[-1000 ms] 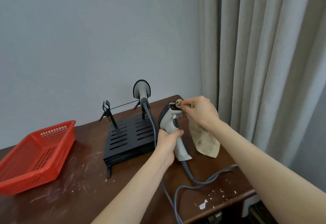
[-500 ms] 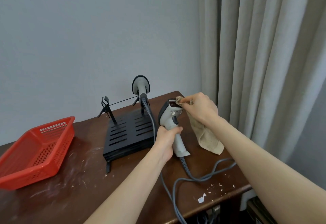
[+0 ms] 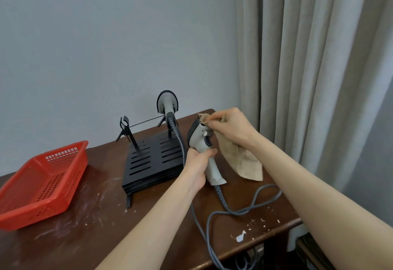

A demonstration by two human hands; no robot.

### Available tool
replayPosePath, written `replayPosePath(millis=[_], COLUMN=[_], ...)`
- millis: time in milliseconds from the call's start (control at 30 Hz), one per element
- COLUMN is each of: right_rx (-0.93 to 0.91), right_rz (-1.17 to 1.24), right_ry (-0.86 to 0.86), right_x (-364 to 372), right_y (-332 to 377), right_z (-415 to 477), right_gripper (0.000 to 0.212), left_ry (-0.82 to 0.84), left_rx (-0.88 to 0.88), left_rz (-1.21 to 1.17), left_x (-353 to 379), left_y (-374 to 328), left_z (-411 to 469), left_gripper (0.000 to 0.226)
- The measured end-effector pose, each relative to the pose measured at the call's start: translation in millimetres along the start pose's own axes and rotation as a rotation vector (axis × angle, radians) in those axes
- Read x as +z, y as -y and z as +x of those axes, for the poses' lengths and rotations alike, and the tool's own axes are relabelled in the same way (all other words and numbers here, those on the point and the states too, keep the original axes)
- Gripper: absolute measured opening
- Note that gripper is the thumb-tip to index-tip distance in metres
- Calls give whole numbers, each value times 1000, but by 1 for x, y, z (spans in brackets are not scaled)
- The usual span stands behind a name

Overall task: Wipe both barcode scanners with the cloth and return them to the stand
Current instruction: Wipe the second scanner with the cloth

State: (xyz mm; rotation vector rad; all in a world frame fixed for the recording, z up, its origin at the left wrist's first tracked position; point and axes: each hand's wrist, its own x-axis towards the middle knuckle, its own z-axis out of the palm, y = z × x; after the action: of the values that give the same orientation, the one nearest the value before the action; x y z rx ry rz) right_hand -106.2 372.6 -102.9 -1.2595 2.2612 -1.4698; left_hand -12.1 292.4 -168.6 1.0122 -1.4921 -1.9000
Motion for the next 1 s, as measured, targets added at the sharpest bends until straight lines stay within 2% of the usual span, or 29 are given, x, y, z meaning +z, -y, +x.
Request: replayPosePath(millis=[67, 133, 167, 233, 333, 500, 700, 867, 1000], right_rx=[-17, 63, 125, 234, 298, 143, -9, -25, -96], right_rz=[4, -180, -273, -243, -184, 26, -131, -66, 17], right_ry=[40, 3, -46, -161, -164, -266, -160, -156, -63], right_x=[-5, -15, -20, -28, -32, -27, -10, -5, -7], right_y=[-2, -9, -14, -22, -28, -14, 1, 3, 13], right_z=[-2, 0, 1, 4, 1, -5, -5, -6, -9], right_gripper=[12, 9, 14, 30, 45, 23, 21, 18, 15], left_ry=[-3, -3, 0, 9, 25, 29, 41, 49, 63], left_rx=[15, 15, 13, 14, 40, 55, 69, 69, 65], left_rz=[9, 17, 15, -4, -7, 5, 25, 41, 52], left_x=[-2, -4, -5, -7, -7, -7, -3, -5, -3], left_y=[-2, -1, -1, -2, -4, -3, -3, -2, -2], left_z=[0, 0, 0, -1, -1, -2, -3, -2, -1], left_gripper=[37, 37, 36, 34, 35, 37, 40, 38, 43])
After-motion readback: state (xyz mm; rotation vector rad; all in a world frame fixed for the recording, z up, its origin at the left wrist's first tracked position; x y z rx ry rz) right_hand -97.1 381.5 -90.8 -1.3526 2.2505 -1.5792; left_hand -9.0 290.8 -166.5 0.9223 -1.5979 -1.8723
